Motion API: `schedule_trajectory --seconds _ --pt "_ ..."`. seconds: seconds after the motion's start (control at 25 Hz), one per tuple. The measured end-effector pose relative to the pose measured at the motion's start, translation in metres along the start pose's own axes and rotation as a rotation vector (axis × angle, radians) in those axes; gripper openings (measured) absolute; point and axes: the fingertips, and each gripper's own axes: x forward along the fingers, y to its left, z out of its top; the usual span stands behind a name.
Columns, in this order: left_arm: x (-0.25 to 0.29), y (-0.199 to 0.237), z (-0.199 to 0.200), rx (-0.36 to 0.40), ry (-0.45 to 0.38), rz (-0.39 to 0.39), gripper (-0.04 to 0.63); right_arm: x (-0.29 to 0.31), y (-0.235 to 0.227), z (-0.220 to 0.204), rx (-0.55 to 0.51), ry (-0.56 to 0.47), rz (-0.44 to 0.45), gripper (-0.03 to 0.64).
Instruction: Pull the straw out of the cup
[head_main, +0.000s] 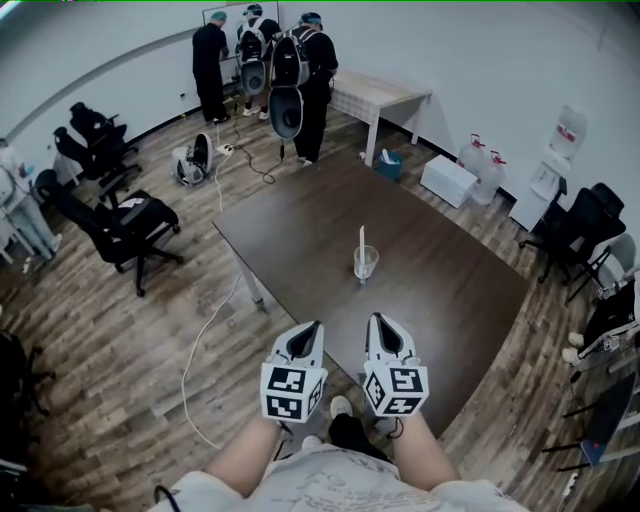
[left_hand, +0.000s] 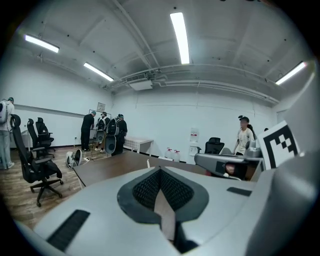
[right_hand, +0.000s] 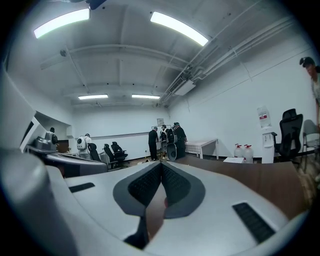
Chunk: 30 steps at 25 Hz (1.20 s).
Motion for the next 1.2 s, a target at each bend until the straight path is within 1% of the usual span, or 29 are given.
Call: schedule_trajectory --seconds 0.24,0.52,0.6,0.68,0.84,1.0,1.2 --pt "0.043 0.017 0.014 0.009 -0.002 0.035 0.0 0.063 -0.032 -0.006 0.002 0.03 0.012 0.015" --pt "0.069 0.04 0.012 0.016 0.026 0.09 0.0 0.158 -0.079 -0.024 -0.054 0.073 -0.044 0.018" --pt "0.072 0.048 0.008 0.016 0.042 0.11 0.0 0.188 -0.091 -0.031 -0.083 0.101 -0.056 0.03" --pt "0.073 0.056 0.002 0.016 0.055 0.132 0.0 0.214 -0.101 -0.043 -0.103 0.134 -0.057 0.082" --pt "0.073 0.071 -0.009 0.005 0.082 0.188 0.0 0.259 -0.117 -0.069 -0.121 0.201 -0.053 0.092" --pt "0.075 0.086 -0.014 0.0 0.103 0.232 0.0 0.296 -0.134 -0.093 -0.128 0.26 -0.073 0.106" --pt "0.071 0.101 -0.023 -0.055 0.121 0.273 0.0 0.33 -0.15 -0.118 -0.135 0.361 -0.071 0.12"
